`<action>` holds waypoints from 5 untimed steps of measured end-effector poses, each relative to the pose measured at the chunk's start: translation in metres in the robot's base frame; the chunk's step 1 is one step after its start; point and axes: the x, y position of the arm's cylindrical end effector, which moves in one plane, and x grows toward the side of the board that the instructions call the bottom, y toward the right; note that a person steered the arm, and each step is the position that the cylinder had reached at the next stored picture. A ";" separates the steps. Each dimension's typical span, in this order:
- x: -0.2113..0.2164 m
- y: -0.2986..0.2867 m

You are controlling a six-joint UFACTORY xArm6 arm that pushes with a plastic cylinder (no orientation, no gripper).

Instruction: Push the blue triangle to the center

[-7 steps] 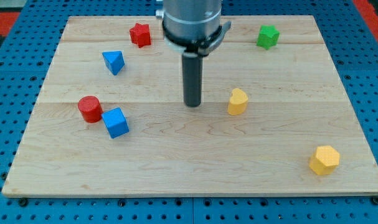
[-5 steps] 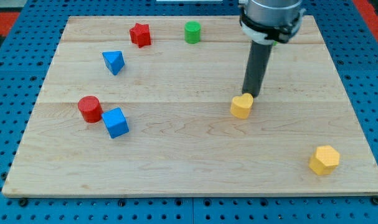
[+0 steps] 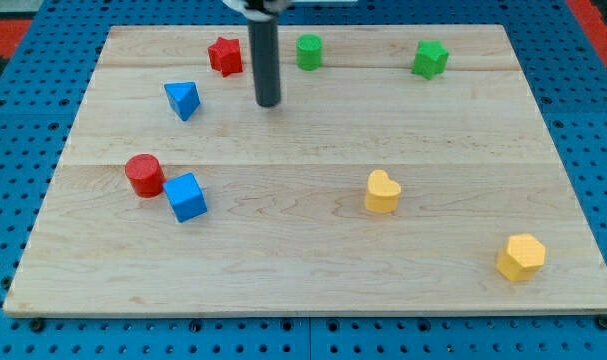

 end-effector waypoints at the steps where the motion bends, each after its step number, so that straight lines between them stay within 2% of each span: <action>1: -0.018 -0.093; 2: -0.013 -0.141; 4: 0.030 -0.035; 5: 0.032 -0.012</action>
